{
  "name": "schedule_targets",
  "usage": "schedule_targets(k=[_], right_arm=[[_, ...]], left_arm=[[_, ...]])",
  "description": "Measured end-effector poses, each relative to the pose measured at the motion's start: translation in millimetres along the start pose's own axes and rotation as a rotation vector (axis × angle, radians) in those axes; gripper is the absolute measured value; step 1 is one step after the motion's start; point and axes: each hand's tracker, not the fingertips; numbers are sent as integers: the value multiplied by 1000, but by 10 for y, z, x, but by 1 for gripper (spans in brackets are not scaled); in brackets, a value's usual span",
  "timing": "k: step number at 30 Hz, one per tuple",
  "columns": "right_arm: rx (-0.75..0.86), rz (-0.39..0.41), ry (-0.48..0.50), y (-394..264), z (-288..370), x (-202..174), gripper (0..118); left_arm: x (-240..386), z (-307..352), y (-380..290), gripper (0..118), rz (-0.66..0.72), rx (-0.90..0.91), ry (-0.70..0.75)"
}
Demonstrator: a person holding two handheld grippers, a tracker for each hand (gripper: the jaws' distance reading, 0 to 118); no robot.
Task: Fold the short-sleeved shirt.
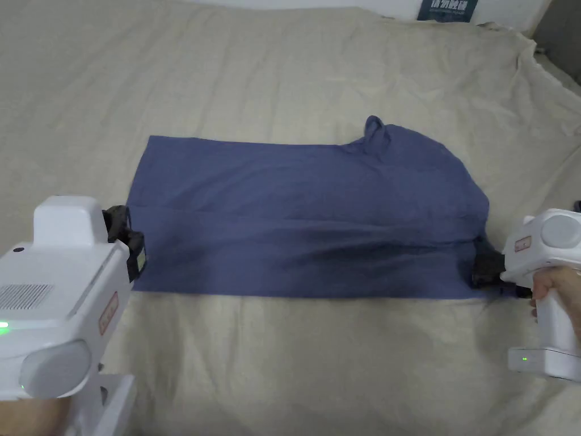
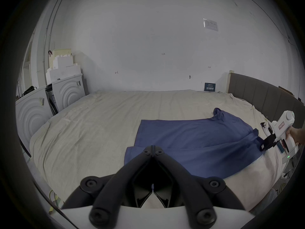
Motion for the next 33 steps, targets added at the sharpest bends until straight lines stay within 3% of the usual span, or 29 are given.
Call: schedule_targets(k=[1,2,4,6,7,9,10,12,13,14,17,22,24,26,30,33], right_arm=[[-2,-4,4,-19,-9,-4,15],[3,-10,9,-37,-9,-3,10],[21,-59,65,-34,-2,60,10],[12,-54,55,-29,20,86,9],[10,-52,60,-15,17,114,10],[13,-49,68,-19,71,130,9],[22,-48,71,-21,102,129,9],[33,-36,71,-1,145,116,10],[39,-25,69,2,165,103,10],[42,-16,65,6,181,92,10],[44,2,56,27,181,76,9],[33,-14,53,31,145,89,9],[29,-18,52,32,123,92,10],[26,-15,48,28,114,86,9],[22,-5,43,29,105,75,9],[18,-12,44,43,84,79,9]], left_arm=[[-3,-19,-3,0,2,-6,0],[-7,-40,-5,0,5,-11,2],[-26,-76,-12,0,20,-22,7],[-63,-162,8,17,39,-55,7],[-95,-247,37,33,36,-116,8],[-223,-428,106,40,79,-219,-20],[-302,-533,149,64,124,-275,-26],[-451,-713,215,99,199,-327,-23],[-518,-813,228,113,211,-355,-33],[-581,-918,242,118,215,-396,-36],[-728,-1202,225,118,210,-534,-54],[-840,-1611,-24,118,195,-754,42],[-820,-1662,-109,111,154,-785,60],[-784,-1691,-167,87,127,-779,74],[-705,-1705,-293,50,112,-848,52],[-648,-1632,-270,6,126,-827,36]])
